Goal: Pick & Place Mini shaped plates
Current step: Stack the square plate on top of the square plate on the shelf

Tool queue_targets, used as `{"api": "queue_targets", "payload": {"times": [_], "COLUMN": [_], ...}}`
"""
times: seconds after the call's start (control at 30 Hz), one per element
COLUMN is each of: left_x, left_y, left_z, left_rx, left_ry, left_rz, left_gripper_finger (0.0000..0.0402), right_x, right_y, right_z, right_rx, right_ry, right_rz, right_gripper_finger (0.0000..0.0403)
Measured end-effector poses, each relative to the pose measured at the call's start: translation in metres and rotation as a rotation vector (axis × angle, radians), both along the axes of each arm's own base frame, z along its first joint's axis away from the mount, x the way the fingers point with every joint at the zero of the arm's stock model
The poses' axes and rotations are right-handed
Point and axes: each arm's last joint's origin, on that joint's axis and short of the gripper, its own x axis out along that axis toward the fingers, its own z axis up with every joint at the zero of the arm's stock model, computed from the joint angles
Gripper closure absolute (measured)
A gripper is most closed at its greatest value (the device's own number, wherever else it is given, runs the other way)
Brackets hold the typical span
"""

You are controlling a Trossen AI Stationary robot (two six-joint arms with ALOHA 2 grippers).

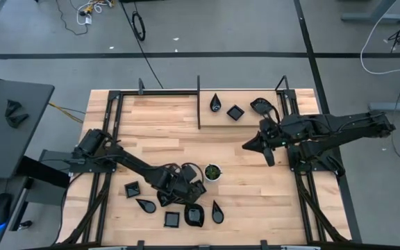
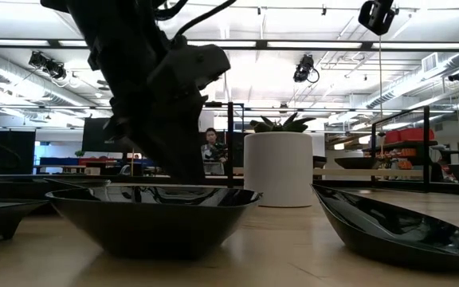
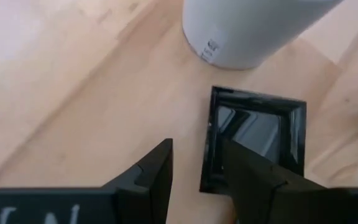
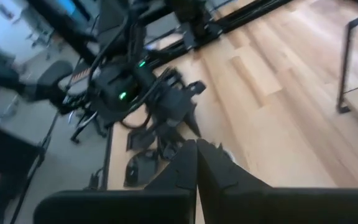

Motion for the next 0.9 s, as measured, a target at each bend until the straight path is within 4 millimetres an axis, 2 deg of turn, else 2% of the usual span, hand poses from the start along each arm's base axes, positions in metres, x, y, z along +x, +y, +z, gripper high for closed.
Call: {"api": "queue_targets", "payload": {"times": [0.13, 0.43, 0.6, 0.73, 0.9], "left_x": [0.000, 0.005, 0.007, 0.013, 0.019], "left_y": [0.001, -0.003, 0.002, 0.008, 0.014], "left_z": [0.000, -0.006, -0.011, -0.015, -0.016], "left_rx": [0.042, -0.029, -0.017, -0.029, -0.045], "left_ry": [0.010, 0.035, 0.048, 0.033, 0.023], "left_rz": [-0.049, -0.160, -0.160, -0.146, -0.156], "left_gripper_finger": [0.0260, 0.0260, 0.0261, 0.0276, 0.0315], "right_x": [0.001, 0.005, 0.007, 0.008, 0.008], "right_y": [-0.002, -0.004, -0.005, -0.005, -0.005], "right_z": [0.003, 0.009, 0.011, 0.010, 0.010], "right_rx": [-0.006, 0.019, 0.006, 0.024, 0.029], "right_ry": [-0.032, -0.104, -0.130, -0.127, -0.125], "right_rz": [-0.068, -0.180, -0.214, -0.221, -0.224], "right_gripper_finger": [0.0396, 0.0396, 0.0396, 0.0396, 0.0396]}}
